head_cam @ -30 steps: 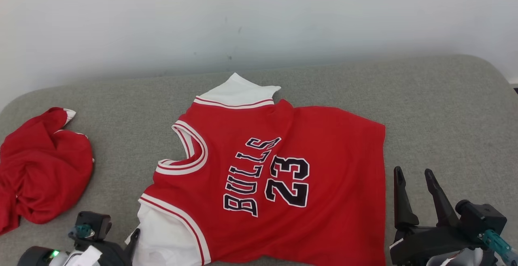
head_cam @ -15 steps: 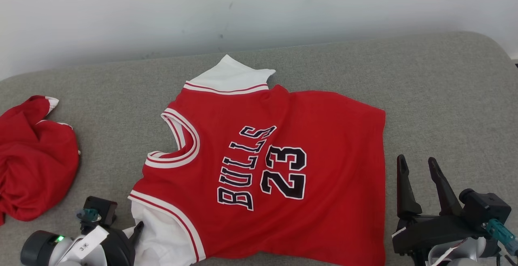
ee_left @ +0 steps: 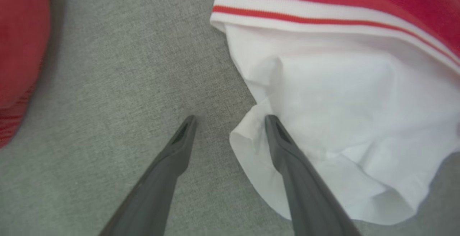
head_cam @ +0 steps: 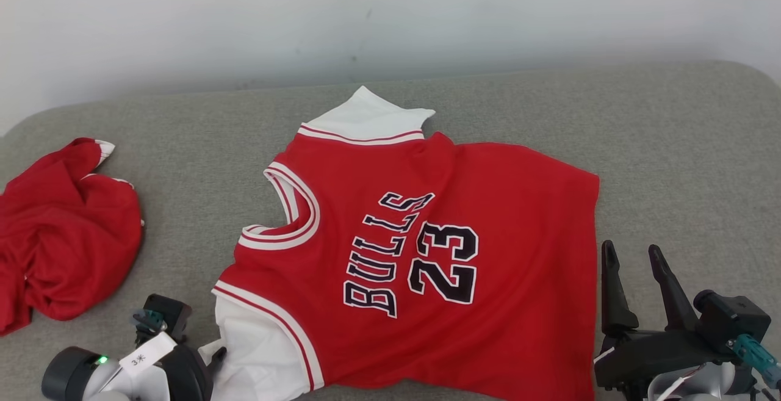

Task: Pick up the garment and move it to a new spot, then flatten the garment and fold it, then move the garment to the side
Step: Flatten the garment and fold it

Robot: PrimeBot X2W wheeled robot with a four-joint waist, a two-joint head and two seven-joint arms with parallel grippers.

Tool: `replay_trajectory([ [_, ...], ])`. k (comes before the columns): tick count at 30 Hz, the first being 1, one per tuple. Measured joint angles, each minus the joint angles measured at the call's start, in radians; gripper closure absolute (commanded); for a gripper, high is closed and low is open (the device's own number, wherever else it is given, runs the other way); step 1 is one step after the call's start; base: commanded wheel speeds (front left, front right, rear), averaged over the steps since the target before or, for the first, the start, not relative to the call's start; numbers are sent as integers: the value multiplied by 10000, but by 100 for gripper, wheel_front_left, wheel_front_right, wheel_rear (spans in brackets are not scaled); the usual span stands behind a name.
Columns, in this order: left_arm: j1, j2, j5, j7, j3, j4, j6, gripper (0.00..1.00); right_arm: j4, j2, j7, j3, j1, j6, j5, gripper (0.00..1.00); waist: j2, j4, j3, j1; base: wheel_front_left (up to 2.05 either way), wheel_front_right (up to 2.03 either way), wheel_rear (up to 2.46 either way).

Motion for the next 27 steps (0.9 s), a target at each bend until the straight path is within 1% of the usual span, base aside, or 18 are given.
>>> replay_trajectory([
  [4, 34, 42, -314, 261, -42, -125, -2, 0, -15, 2, 2, 111, -12, 0, -17, 0, 0, 118, -6, 0, 0, 0, 0],
  [5, 52, 67, -314, 299, -58, -184, -2, 16, -27, 6, 4, 153, -12, 0, -35, 0, 0, 124, 4, 0, 0, 0, 0],
  [6, 57, 75, -349, 359, -63, -221, -2, 55, -33, 6, 4, 173, -13, 0, -67, 0, 0, 125, 24, 0, 0, 0, 0],
  [8, 69, 75, -451, 426, -104, -309, -4, 100, -35, 6, 6, 180, -16, 0, -82, 0, 0, 122, 53, 0, 0, 0, 0],
  [16, 210, 163, -708, 617, -161, -713, -12, 100, 0, -15, 144, 238, -22, 2, -105, 0, 0, 44, 219, 0, 0, 0, 0],
  [18, 210, 224, -865, 696, -178, -832, -12, 100, 46, -119, 410, 314, 40, 15, -105, 0, 0, 40, 260, 0, 0, 0, 0],
  [20, 206, 267, -871, 721, -209, -928, -12, 100, 140, -247, 692, 447, 214, 90, -180, 0, 0, 54, 323, 0, 0, 0, 0],
  [22, 166, 291, -777, 784, -255, -1011, -10, 100, 259, -337, 978, 508, 486, 88, -236, 0, 0, 91, 379, 0, 0, 0, 0],
  [24, 146, 284, -458, 792, -357, -1110, 127, 100, 385, -401, 1212, 504, 770, 86, -270, 0, 0, 150, 408, 0, 0, 0, 0],
  [27, 169, 58, -268, 871, -433, -1231, 464, 100, 560, -474, 1609, 531, 1127, 82, -286, 0, 0, 243, 452, 0, 0, 0, 0],
])
